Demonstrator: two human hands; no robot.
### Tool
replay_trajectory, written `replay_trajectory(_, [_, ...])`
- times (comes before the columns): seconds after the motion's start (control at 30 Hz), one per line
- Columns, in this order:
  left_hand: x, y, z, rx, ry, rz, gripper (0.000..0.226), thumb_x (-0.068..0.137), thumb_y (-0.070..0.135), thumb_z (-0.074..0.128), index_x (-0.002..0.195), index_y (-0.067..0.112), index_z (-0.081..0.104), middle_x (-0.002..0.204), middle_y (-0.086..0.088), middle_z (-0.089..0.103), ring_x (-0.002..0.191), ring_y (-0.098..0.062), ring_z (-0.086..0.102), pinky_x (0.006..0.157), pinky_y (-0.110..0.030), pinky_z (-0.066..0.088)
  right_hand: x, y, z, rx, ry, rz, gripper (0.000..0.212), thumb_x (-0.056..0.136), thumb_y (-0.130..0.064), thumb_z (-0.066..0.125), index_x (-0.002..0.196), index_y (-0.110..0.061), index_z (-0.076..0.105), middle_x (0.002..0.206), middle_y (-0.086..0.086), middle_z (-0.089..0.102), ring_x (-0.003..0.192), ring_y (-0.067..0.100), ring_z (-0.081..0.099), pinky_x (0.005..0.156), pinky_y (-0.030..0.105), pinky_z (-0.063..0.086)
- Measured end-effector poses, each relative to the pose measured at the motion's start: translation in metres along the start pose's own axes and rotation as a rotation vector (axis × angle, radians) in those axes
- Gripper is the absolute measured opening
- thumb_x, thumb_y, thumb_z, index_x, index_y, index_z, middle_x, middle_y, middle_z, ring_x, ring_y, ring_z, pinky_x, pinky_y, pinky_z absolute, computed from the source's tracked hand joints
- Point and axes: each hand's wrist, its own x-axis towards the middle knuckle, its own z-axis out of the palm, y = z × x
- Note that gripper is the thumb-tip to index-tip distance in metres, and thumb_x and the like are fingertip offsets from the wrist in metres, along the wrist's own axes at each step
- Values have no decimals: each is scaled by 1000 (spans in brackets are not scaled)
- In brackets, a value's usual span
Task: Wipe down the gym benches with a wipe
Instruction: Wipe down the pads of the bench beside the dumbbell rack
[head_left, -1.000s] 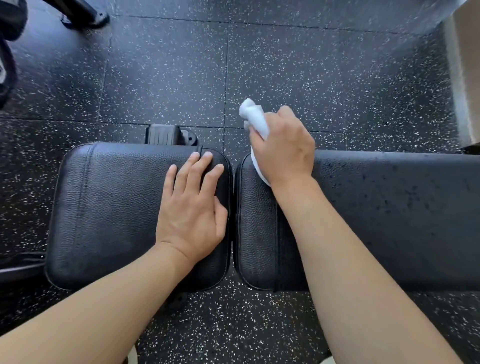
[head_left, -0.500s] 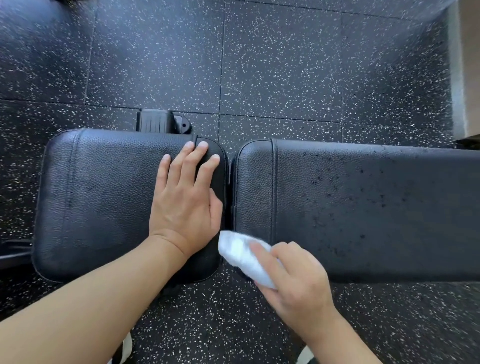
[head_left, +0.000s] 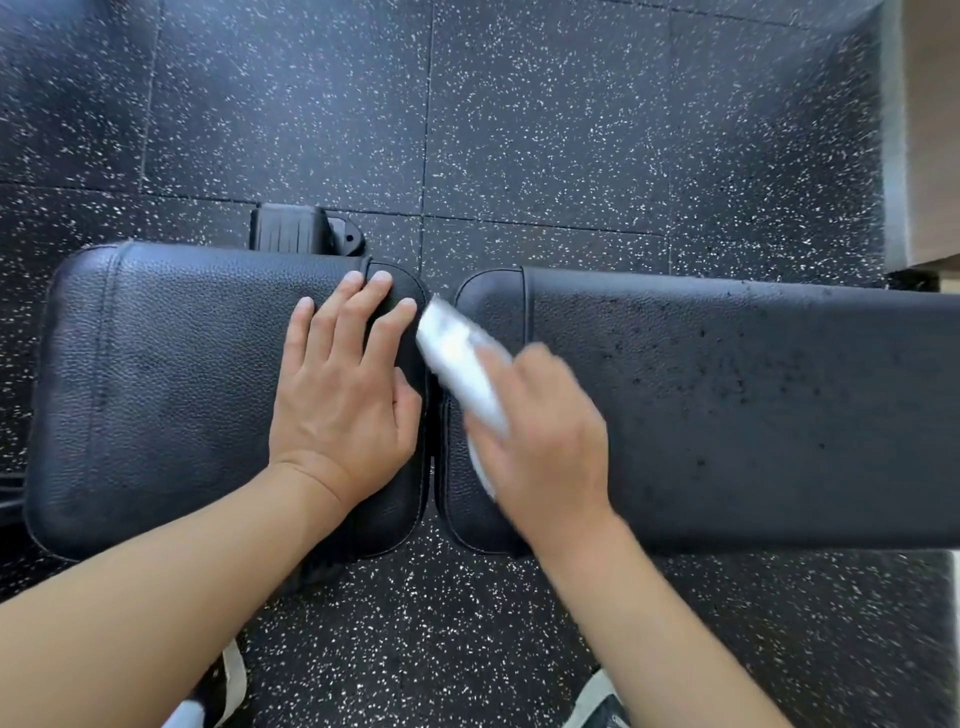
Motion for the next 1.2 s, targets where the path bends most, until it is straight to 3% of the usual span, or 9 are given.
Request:
replay_trajectory(0.17, [0, 0, 1, -2, 21, 3, 59, 87, 24, 47, 145, 10, 53, 160, -14, 43, 153, -37, 35, 127, -59, 19, -65, 47, -33, -70, 13, -59, 33, 95, -18, 73, 128, -13, 73, 83, 0, 49, 67, 23, 44, 55, 38, 45])
replay_trajectory(0.33, [0, 0, 1, 9, 0, 5, 60, 87, 24, 48, 145, 11, 52, 161, -14, 43, 153, -37, 34, 128, -58, 18, 23, 84, -37, -183, 161, 381, 18, 101, -33, 62, 113, -29, 74, 86, -5, 45, 74, 22, 52, 59, 35, 44])
replay_trajectory(0.43, [0, 0, 1, 13, 4, 9, 60, 87, 23, 48, 145, 10, 53, 160, -14, 43, 153, -37, 34, 128, -58, 18, 79, 67, -18, -158, 161, 510, 27, 99, -40, 52, 105, -25, 73, 92, -1, 50, 82, 28, 56, 63, 34, 34])
replay_trajectory(0.6, [1, 1, 1, 17, -7, 8, 61, 86, 24, 47, 145, 9, 53, 160, -15, 43, 153, -38, 34, 127, -59, 20, 102, -15, 22, -85, 64, 191, 18, 87, -26, 69, 102, -16, 70, 91, 8, 58, 77, 31, 57, 57, 41, 45])
replay_trajectory(0.73, [1, -1, 3, 18, 18, 16, 61, 86, 24, 45, 144, 8, 54, 160, -15, 44, 152, -38, 36, 127, -59, 20, 73, 3, 15, -60, 6, -8, 30, 90, -29, 65, 115, -16, 72, 89, 3, 54, 78, 26, 54, 62, 38, 47])
replay_trajectory(0.9, [2, -1, 3, 25, 8, 16, 61, 86, 24, 47, 144, 9, 55, 160, -15, 44, 152, -39, 36, 127, -59, 20, 69, 109, -31, -306, 113, 316, 24, 100, -40, 55, 114, -30, 71, 91, 0, 60, 81, 25, 56, 62, 41, 52])
replay_trajectory(1.0, [1, -1, 3, 22, 5, 16, 61, 85, 24, 47, 144, 9, 56, 160, -15, 44, 152, -38, 36, 127, -60, 21, 76, 123, -36, -248, 111, 513, 28, 102, -44, 48, 113, -33, 71, 94, -4, 57, 83, 24, 56, 64, 34, 37])
replay_trajectory(1.1, [2, 0, 2, 30, 0, 10, 61, 85, 24, 47, 143, 9, 55, 160, -14, 44, 152, -38, 36, 127, -59, 21, 87, 81, -17, -244, 115, 472, 26, 97, -41, 54, 101, -23, 71, 91, 2, 53, 78, 30, 57, 62, 32, 29])
replay_trajectory(1.2, [2, 0, 2, 34, -11, 10, 61, 85, 24, 46, 144, 9, 55, 160, -15, 44, 152, -38, 36, 127, -60, 21, 97, 17, 12, -167, 51, 245, 21, 92, -35, 58, 96, -16, 67, 90, 4, 54, 77, 26, 53, 57, 36, 37])
